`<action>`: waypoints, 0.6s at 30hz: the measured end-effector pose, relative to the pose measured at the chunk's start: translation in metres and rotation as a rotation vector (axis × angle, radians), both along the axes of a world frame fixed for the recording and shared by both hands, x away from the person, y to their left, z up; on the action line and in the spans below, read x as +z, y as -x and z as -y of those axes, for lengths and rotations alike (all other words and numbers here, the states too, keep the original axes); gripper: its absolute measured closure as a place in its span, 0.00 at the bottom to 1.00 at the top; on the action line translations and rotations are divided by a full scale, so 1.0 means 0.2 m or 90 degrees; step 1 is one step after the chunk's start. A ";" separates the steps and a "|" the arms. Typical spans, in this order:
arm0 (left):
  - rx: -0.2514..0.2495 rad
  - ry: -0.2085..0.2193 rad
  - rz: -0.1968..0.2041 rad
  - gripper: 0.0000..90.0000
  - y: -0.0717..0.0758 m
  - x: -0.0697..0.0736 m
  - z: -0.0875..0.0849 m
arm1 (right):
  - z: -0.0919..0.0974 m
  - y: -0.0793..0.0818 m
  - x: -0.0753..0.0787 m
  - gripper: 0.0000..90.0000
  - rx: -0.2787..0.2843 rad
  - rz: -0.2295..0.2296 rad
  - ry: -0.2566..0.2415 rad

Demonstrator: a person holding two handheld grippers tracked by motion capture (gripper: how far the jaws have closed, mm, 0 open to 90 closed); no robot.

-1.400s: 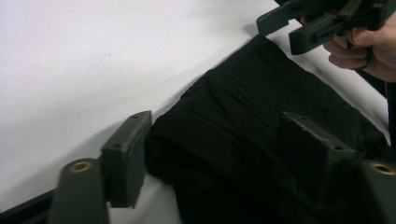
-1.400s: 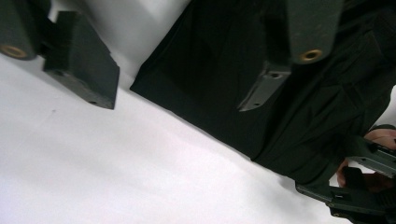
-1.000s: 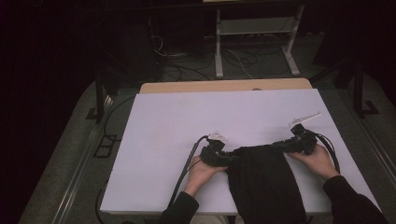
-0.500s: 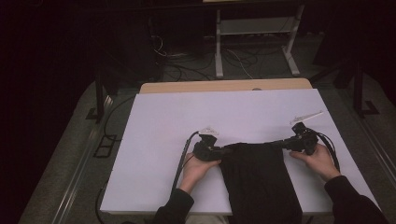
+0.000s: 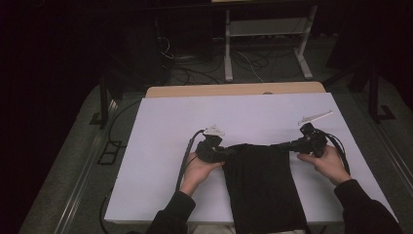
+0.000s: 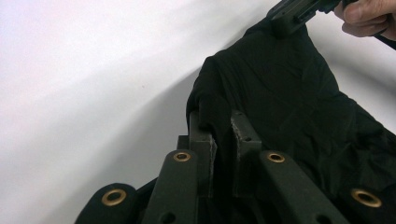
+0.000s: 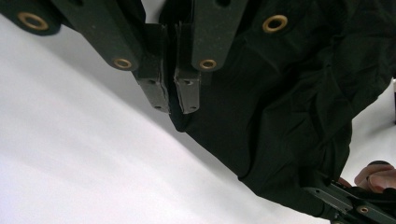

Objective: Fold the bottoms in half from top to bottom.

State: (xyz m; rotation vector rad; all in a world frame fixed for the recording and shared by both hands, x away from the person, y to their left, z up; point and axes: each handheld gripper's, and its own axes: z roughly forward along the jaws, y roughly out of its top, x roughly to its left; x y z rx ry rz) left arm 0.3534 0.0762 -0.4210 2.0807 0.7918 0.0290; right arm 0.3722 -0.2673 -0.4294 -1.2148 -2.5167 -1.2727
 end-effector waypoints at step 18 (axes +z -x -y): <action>0.000 -0.041 0.050 0.90 -0.10 0.16 -0.08 | -0.13 -0.12 0.15 0.93 0.002 0.018 0.010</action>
